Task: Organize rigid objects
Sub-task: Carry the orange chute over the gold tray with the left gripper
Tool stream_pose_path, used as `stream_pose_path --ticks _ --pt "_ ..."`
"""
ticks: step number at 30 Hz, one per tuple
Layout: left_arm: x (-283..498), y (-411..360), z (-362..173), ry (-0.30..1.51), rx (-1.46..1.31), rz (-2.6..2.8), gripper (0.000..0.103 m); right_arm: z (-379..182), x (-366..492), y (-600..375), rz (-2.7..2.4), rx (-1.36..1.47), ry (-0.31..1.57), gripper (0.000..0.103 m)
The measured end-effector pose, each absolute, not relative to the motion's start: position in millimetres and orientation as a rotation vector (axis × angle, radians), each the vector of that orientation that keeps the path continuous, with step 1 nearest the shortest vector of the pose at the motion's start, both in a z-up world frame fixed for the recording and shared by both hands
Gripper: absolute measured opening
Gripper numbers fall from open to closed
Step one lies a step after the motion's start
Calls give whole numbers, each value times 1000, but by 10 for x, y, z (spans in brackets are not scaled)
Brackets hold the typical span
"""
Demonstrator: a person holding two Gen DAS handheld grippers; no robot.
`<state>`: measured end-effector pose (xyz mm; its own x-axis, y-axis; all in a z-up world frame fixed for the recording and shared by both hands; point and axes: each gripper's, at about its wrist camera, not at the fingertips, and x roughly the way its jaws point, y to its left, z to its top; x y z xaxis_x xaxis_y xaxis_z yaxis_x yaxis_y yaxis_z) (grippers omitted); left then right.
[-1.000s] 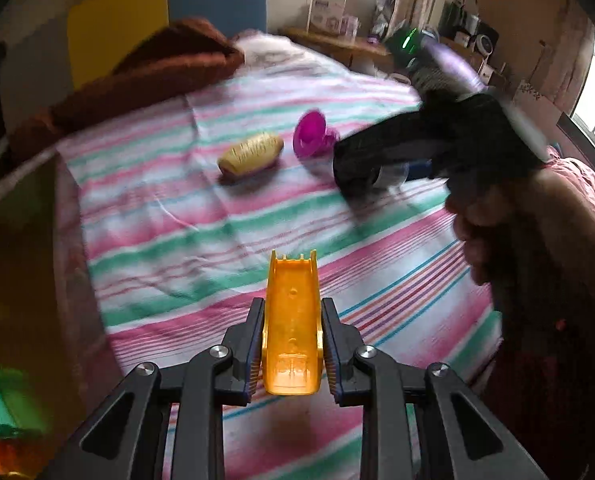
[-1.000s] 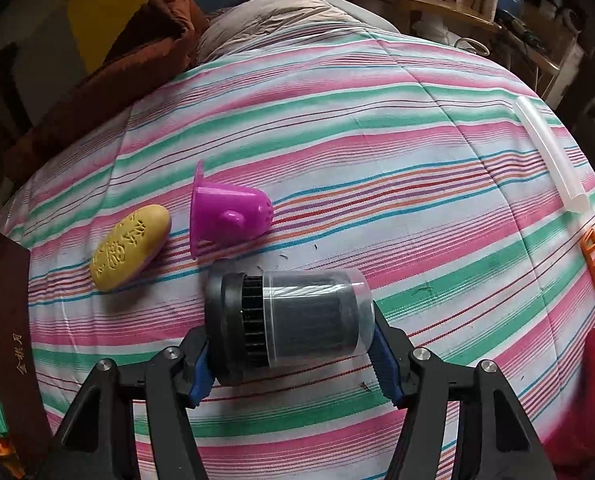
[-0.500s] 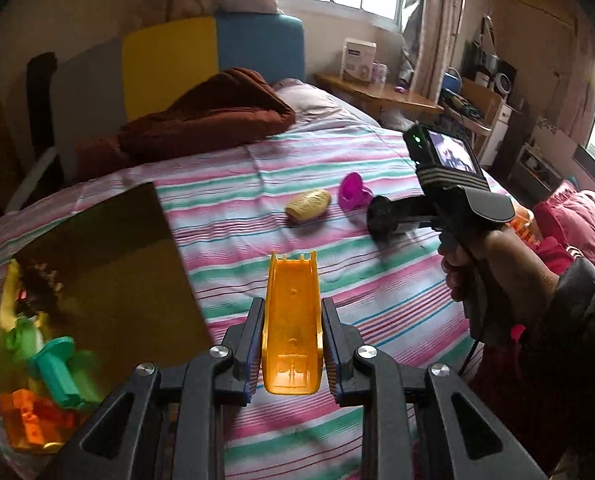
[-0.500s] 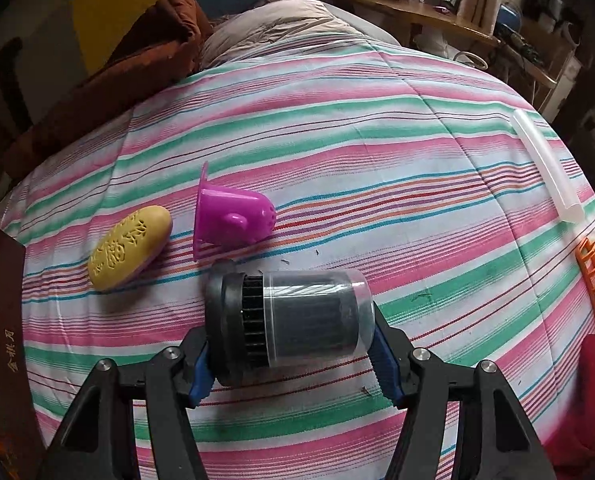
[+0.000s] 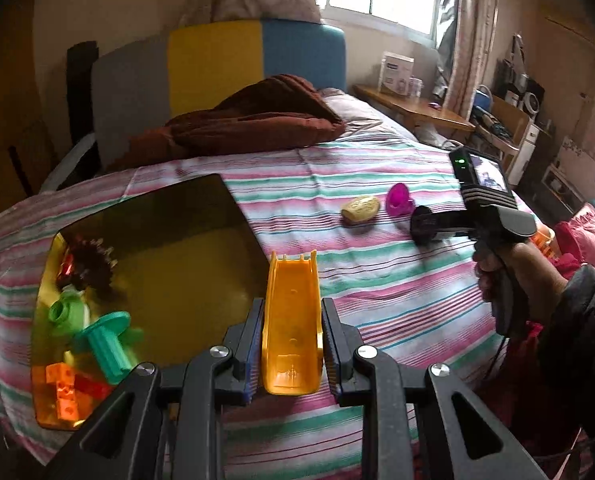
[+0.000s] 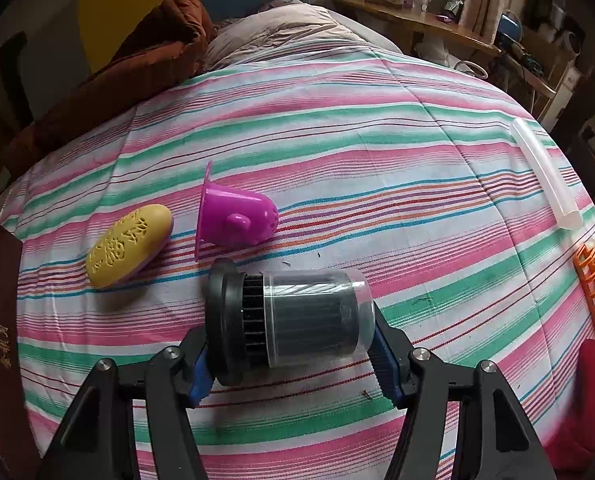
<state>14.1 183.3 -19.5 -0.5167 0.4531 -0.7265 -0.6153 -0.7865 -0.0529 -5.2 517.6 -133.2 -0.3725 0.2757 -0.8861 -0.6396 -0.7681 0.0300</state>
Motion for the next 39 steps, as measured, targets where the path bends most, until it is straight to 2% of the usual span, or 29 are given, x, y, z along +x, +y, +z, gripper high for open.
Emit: stream_pose_path --ticks 39 --pt "-317 548 -348 149 -1162 2537 26 -1321 -71 5080 2163 -1283 408 64"
